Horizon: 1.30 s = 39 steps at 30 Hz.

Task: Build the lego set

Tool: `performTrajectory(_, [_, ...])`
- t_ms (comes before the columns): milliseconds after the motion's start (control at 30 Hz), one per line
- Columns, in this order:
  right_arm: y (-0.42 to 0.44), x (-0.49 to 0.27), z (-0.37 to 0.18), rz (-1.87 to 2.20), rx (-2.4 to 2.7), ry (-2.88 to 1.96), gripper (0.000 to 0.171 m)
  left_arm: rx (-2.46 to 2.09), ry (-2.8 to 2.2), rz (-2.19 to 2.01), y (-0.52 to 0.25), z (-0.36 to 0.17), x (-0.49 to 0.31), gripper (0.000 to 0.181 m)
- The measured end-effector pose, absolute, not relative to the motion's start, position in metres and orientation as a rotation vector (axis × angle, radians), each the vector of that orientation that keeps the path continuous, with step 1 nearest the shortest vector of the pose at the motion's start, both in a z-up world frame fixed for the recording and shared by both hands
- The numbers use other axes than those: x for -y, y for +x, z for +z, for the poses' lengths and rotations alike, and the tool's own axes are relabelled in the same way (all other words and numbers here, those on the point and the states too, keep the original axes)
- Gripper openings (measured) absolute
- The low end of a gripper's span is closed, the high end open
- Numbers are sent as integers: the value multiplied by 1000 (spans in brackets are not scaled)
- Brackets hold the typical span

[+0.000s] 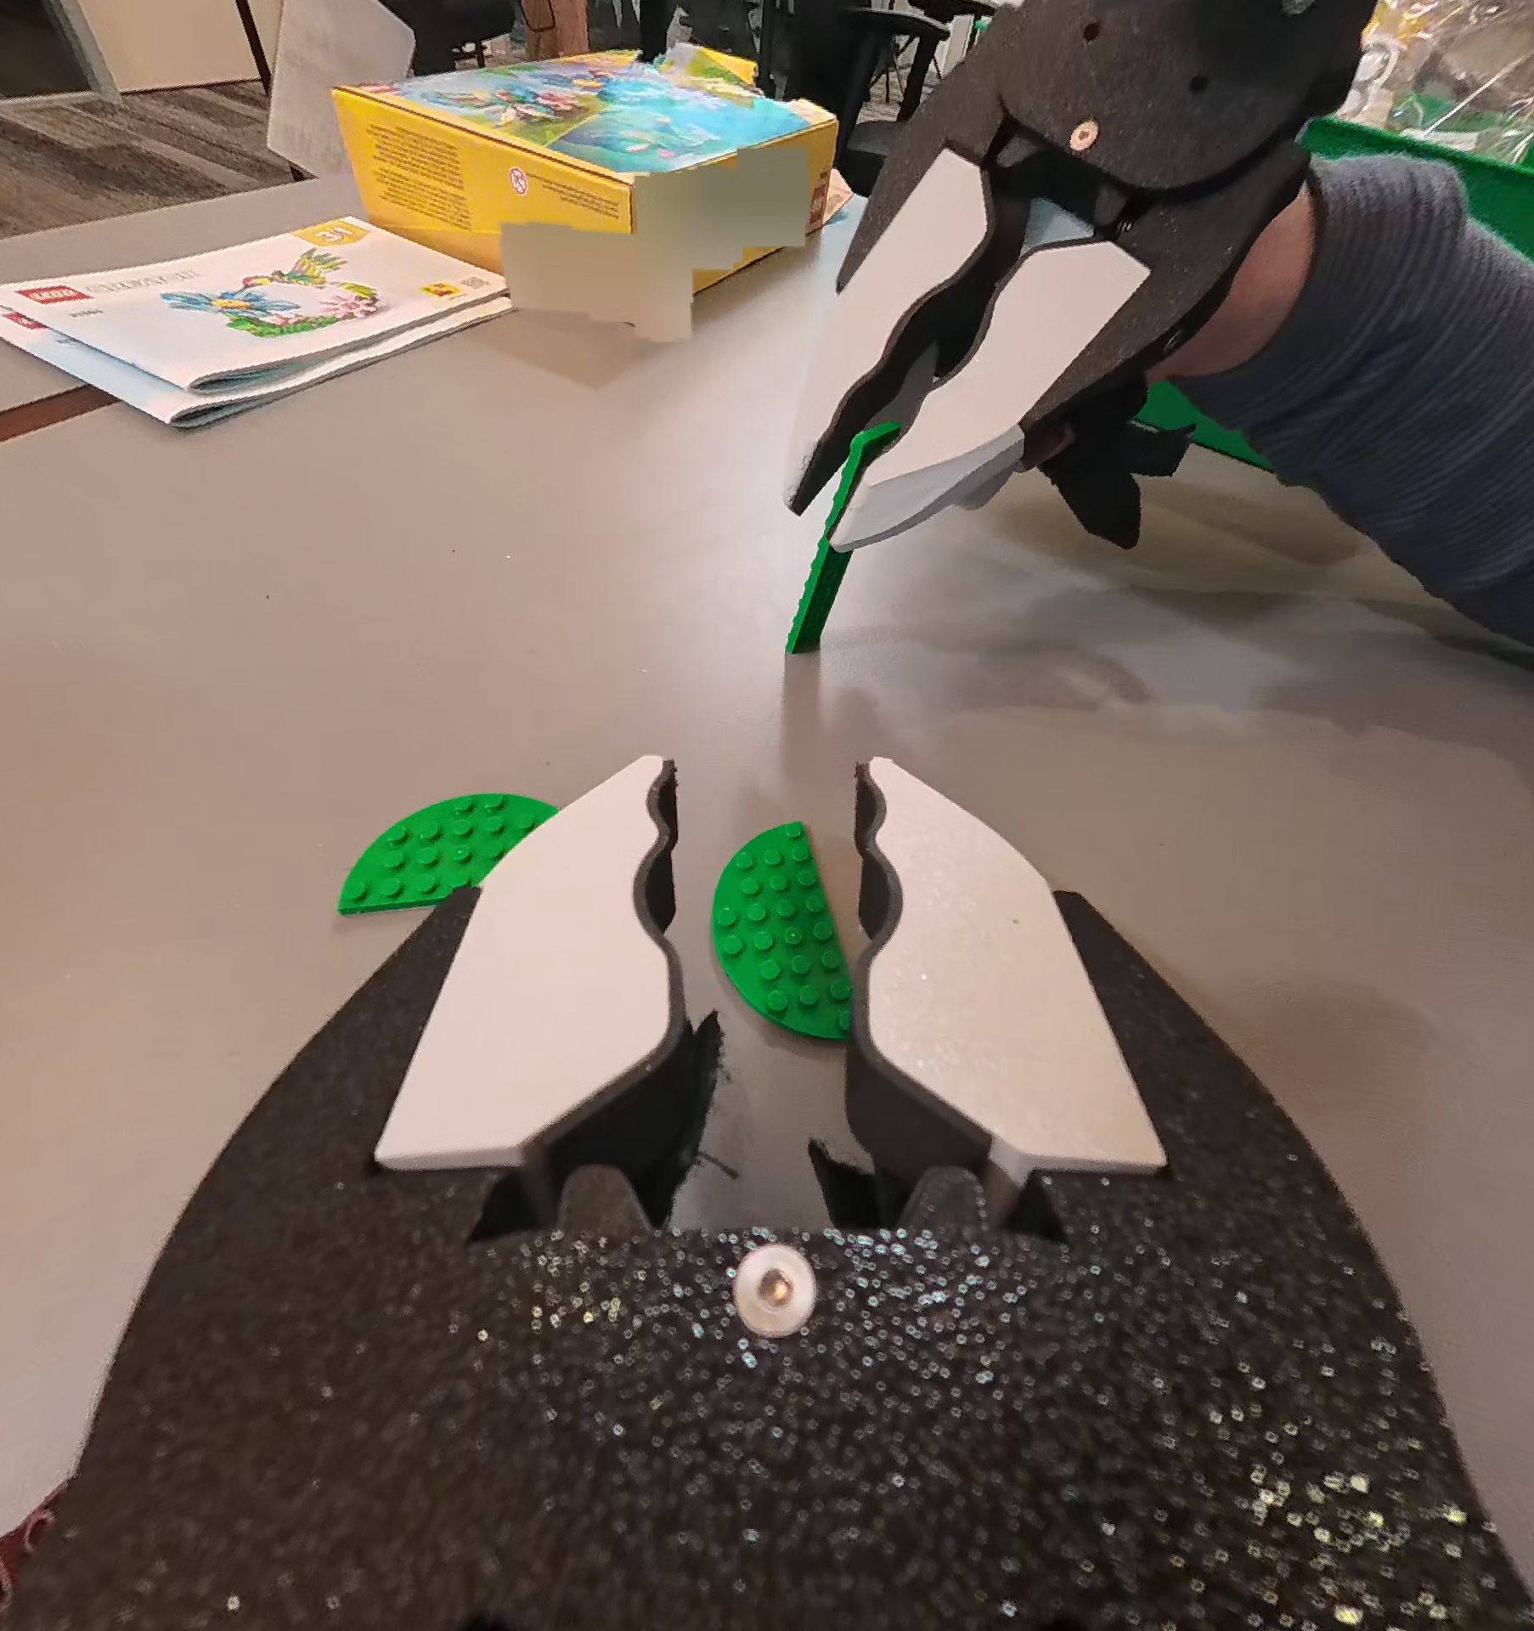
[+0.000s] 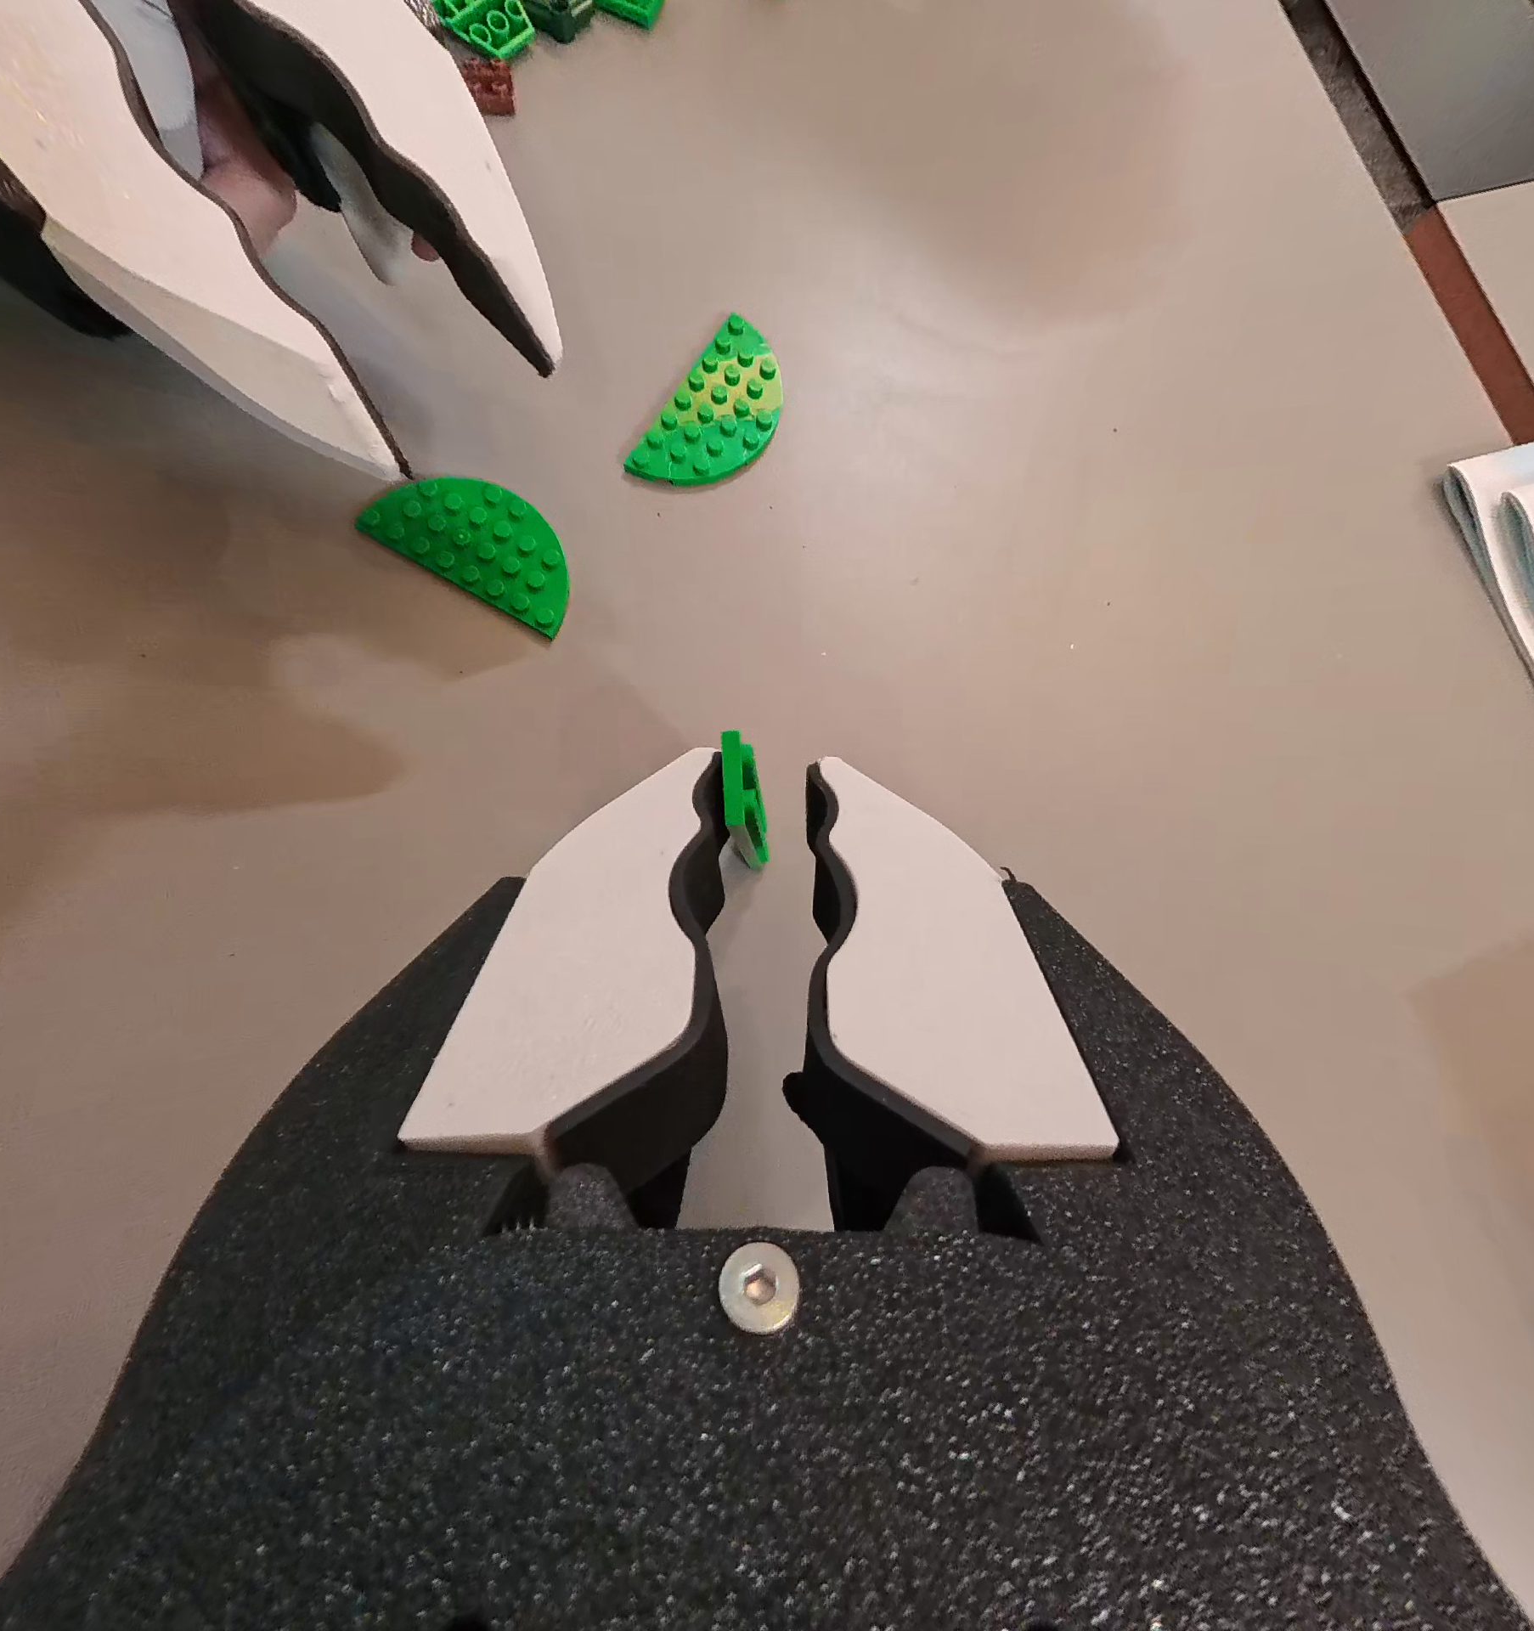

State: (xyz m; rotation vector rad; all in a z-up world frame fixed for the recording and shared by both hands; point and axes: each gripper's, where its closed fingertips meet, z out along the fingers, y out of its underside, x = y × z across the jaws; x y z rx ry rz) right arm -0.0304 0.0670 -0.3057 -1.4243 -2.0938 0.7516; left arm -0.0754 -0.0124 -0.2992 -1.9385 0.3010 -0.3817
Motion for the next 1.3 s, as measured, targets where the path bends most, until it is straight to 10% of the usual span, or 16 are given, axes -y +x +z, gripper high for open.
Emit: performTrajectory(1300, [-31, -54, -326, 1127, 2019, -1316, 4, -540, -1918, -411, -43, -295, -31, 38])
